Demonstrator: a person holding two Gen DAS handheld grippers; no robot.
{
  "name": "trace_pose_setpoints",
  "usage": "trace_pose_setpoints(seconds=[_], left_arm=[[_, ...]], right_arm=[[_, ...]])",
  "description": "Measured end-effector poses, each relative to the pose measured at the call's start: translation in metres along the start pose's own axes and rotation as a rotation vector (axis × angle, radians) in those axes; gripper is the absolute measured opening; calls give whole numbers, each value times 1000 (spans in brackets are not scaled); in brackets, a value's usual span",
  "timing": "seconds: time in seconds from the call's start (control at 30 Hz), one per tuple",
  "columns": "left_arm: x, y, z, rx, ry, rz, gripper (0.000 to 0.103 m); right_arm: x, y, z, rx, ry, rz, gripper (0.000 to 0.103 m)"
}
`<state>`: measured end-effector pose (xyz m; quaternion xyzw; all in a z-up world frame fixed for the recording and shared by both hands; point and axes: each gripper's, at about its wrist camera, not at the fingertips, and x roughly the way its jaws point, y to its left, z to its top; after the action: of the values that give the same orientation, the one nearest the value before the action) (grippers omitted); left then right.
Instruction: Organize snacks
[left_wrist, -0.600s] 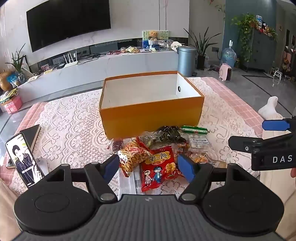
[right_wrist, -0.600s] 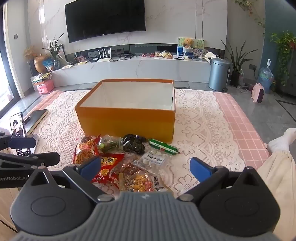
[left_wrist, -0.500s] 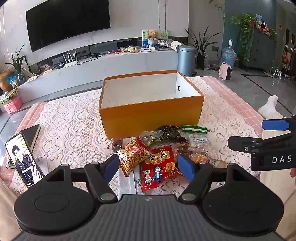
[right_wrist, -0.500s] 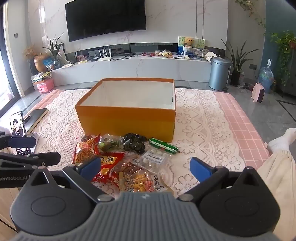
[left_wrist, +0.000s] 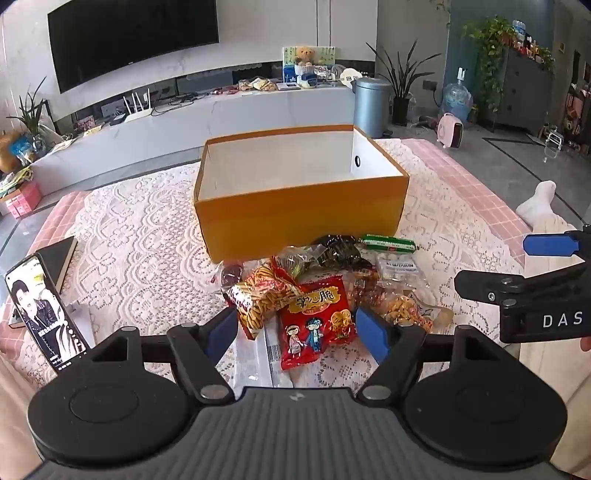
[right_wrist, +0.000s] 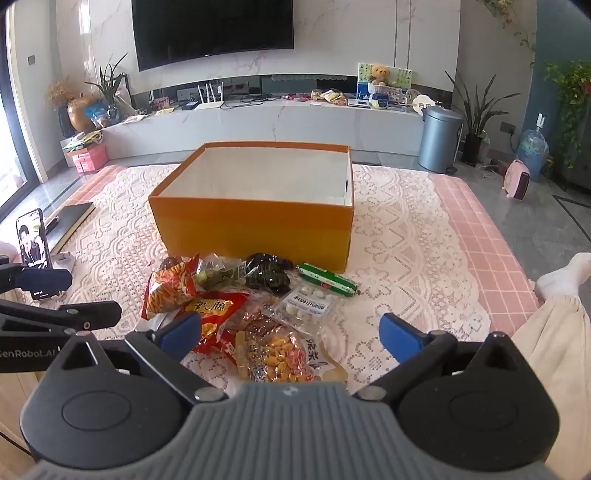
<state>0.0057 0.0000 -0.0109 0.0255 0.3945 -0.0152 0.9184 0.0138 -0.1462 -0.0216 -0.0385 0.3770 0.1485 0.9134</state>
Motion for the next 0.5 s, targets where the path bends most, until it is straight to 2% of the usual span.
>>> trace_pose_setpoints(seconds=[0.5], left_arm=[[3, 1, -2, -2, 15, -1, 86]], right_arm=[[6, 2, -2, -15, 29, -2, 99]])
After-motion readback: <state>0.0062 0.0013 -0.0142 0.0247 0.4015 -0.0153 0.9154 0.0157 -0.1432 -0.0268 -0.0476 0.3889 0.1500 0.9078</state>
